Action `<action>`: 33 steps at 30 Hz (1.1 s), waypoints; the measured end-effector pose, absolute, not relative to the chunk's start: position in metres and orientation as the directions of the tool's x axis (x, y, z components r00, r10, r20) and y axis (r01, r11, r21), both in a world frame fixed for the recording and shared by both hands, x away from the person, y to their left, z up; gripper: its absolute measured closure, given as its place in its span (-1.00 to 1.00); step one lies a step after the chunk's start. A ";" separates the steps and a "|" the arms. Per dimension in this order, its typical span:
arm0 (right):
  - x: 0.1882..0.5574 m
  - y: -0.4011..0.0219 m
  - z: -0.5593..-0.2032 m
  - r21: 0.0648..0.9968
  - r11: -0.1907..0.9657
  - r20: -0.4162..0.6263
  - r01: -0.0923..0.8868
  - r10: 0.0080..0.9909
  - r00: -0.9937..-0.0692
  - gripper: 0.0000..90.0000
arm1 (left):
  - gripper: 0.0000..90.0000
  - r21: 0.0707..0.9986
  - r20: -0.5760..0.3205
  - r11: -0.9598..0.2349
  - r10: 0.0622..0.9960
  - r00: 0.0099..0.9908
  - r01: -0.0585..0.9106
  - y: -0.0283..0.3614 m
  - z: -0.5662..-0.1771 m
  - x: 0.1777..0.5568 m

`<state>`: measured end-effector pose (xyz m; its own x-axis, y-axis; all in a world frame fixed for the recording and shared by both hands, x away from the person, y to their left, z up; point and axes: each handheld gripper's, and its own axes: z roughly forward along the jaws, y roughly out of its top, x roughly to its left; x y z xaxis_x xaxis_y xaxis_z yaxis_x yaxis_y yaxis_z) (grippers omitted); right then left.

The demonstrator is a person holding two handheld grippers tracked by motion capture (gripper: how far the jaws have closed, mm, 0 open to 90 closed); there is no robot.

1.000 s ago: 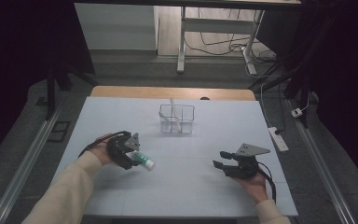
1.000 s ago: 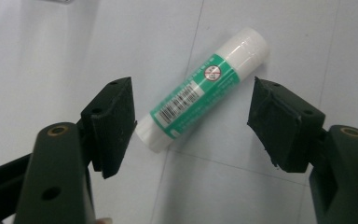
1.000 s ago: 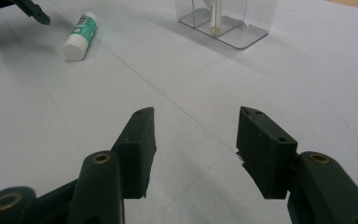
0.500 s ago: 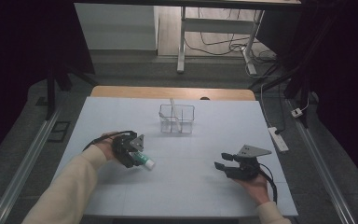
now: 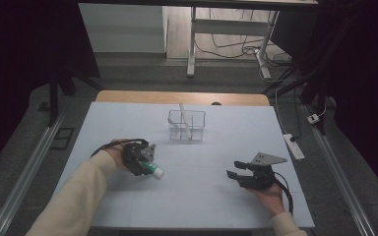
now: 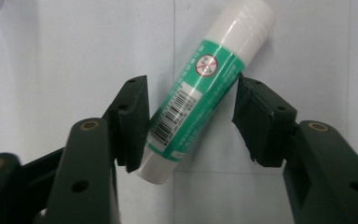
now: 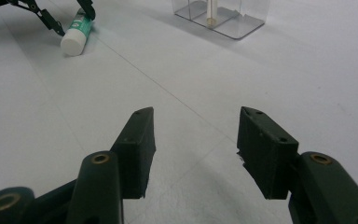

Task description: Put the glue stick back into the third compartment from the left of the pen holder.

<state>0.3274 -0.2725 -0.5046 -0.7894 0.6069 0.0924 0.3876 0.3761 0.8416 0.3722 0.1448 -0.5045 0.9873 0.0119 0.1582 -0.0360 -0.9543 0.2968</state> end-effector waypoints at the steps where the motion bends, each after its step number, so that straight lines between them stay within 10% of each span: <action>1: 0.328 -0.273 -0.505 0.841 0.378 0.090 0.387 0.608 -0.789 0.01 | 0.08 0.289 0.166 -0.956 0.003 0.986 -0.046 0.144 -0.506 0.372; 15: 0.328 -0.275 -0.505 0.842 0.373 0.093 0.389 0.610 -0.787 0.01 | 0.46 0.291 0.154 -0.951 -0.060 0.986 -0.103 0.145 -0.507 0.371; 33: 0.327 -0.276 -0.503 0.853 0.351 0.101 0.387 0.615 -0.782 0.01 | 0.46 0.532 0.178 -0.845 0.178 0.968 0.057 0.173 -0.490 0.348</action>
